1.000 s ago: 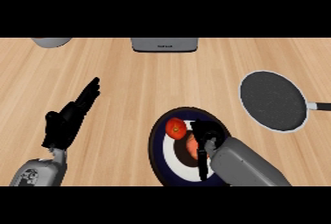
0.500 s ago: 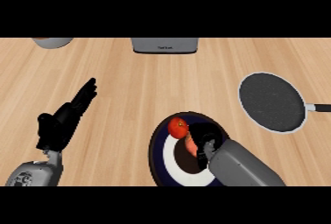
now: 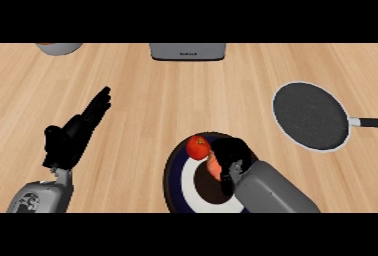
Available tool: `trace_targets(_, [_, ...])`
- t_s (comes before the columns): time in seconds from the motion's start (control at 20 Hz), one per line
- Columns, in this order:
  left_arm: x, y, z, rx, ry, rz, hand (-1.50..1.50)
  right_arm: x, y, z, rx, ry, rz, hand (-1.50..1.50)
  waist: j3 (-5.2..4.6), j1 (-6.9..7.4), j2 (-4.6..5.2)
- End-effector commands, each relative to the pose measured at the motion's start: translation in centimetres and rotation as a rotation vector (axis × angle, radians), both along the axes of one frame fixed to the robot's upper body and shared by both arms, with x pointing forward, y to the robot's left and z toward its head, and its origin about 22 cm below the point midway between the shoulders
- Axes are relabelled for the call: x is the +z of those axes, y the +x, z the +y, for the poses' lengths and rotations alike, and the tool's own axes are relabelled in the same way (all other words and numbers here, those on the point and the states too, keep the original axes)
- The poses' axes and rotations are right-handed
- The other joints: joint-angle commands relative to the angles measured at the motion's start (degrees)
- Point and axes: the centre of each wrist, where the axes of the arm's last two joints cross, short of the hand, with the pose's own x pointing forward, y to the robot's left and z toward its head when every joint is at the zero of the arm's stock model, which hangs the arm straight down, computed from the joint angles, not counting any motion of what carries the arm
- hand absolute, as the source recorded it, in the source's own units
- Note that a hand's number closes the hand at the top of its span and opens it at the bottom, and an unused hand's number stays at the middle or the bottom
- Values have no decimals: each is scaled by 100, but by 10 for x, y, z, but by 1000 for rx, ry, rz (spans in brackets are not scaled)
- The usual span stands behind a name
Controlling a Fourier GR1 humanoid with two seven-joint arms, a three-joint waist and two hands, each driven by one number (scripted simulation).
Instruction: Pick the squash from the plate and place it in the pan
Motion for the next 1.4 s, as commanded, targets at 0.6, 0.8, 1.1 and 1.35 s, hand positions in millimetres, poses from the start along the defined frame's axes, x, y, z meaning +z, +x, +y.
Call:
trace_targets(0.6, [-14, -22, 13, 60, -3, 38, 0, 98, -125, -34, 54, 404, -941, 150, 39, -369, -104])
trace_targets(0.8, [-2, -8, 9, 62, -2, 3, 0, 110, -164, -62, -8, 468, -1055, 150, 41, -310, -12])
trace_targets(1.1, [2, -18, 9, 9, 8, 8, 0, 96, -164, -99, -188, 476, -1117, 150, 38, -61, 45])
trace_targets(1.35, [10, 0, -4, 6, 1, 2, 0, 91, -127, -121, -327, 615, -1140, 150, 40, -8, 75])
